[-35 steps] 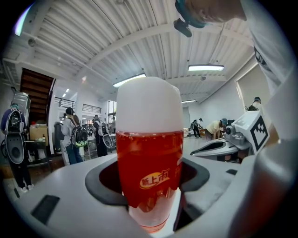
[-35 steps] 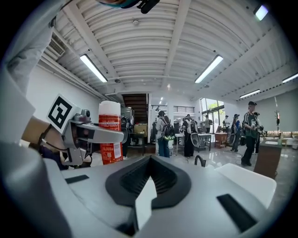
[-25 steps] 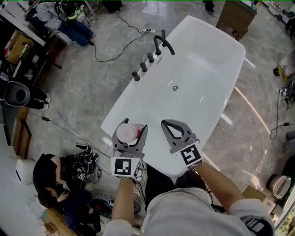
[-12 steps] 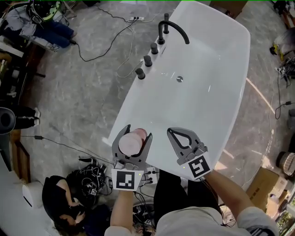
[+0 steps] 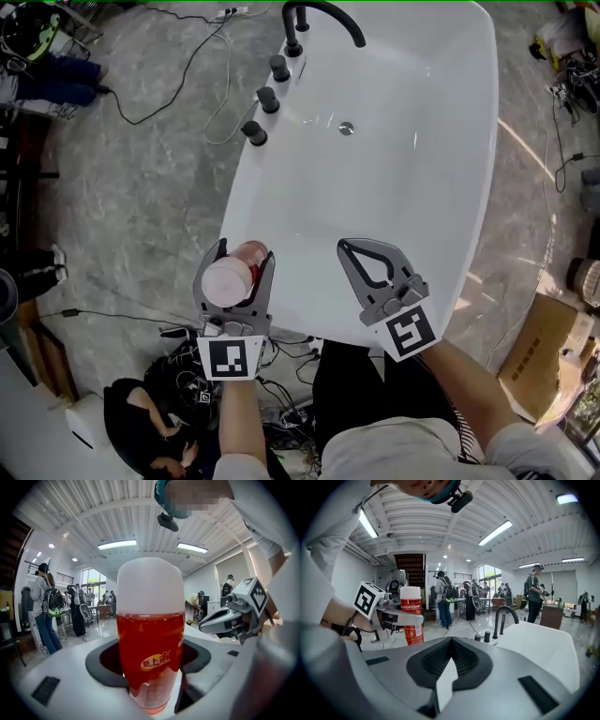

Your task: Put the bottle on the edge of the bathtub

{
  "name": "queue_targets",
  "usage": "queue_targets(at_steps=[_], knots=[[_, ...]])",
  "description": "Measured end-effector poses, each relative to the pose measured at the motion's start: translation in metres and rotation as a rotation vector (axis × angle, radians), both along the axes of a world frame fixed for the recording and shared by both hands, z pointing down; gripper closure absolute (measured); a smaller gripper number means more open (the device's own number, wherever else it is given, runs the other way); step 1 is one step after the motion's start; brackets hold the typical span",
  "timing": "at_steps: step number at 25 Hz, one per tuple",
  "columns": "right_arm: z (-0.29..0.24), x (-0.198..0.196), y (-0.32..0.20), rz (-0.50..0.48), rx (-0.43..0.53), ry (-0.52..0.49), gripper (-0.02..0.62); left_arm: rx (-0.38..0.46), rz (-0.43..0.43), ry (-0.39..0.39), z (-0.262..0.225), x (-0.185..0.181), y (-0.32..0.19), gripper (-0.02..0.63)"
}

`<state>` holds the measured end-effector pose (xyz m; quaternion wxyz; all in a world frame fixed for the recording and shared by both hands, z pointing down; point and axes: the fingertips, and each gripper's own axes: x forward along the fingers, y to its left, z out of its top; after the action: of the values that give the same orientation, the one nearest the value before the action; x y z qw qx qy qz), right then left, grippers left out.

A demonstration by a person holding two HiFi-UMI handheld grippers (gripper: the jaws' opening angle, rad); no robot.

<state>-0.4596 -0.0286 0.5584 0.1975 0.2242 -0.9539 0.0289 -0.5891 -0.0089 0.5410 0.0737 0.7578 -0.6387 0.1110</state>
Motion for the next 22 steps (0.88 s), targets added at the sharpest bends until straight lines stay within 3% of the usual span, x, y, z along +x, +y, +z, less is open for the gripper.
queue_targets(at_steps=[5,10,22], knots=[[0.019,0.002,0.003,0.048,-0.047,0.028,0.589,-0.005,0.035,-0.034,0.024,-0.021,-0.011,0.308],[0.046,-0.004,-0.003,0.081,-0.071,0.043,0.589,-0.019,-0.003,0.016,0.059,-0.040,-0.024,0.308],[0.089,-0.006,0.001,0.103,-0.126,0.082,0.589,-0.019,-0.026,-0.031,0.116,-0.083,-0.067,0.307]])
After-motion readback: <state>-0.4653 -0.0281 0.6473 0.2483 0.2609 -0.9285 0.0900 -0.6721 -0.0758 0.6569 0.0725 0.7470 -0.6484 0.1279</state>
